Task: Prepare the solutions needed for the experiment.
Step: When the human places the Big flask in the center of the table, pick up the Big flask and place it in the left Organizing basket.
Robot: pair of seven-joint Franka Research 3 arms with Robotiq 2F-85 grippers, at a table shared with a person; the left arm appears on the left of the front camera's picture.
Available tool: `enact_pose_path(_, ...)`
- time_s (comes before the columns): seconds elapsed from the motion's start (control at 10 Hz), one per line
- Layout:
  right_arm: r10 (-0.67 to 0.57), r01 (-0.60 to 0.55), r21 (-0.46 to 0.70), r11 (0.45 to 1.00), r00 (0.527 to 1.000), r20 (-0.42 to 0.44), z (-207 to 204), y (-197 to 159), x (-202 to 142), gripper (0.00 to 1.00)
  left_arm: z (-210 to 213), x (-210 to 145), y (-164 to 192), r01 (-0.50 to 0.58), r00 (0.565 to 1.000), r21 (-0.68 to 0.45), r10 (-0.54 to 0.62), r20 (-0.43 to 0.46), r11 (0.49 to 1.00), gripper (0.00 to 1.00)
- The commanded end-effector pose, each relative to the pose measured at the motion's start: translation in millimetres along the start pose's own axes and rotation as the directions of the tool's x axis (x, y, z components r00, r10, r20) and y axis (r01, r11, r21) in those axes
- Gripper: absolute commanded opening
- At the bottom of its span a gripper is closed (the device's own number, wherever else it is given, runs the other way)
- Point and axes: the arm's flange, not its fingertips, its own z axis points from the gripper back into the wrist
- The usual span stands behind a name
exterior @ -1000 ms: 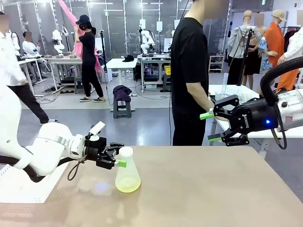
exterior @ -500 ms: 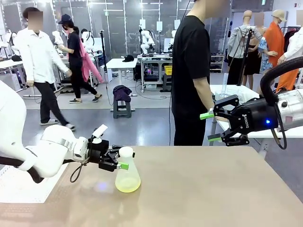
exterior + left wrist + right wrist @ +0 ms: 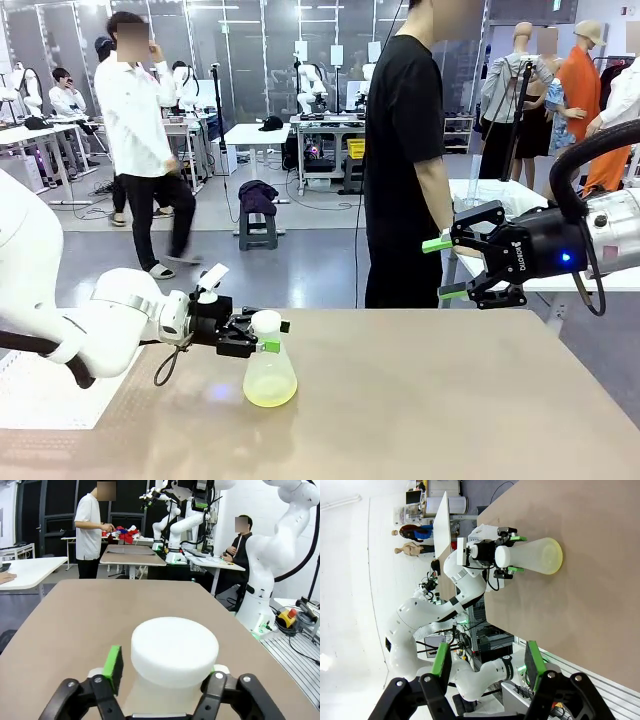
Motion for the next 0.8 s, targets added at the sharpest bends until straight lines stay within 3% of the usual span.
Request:
enact_pose_path(0.0,0.003,-0.003,0.009,1.0,1.0,0.009,-1,-1,-2,0.75,-2,0,6,-0.016,1.0,0.003,0.016,0.026,1.0,0.54)
enact_pose_path(0.6,0.003,-0.003,0.009,1.0,1.0,0.009,-1,-1,-2,0.75,-1,13,-1,-0.008,1.0,-0.006,0.008,0.029,1.0,0.0)
enact_pose_path(0.7,0.003,-0.003,0.009,1.0,1.0,0.009,-1,-1,-2,0.75,2,22,-3,-0.004,1.0,-0.006,0.004,0.012,1.0,0.0)
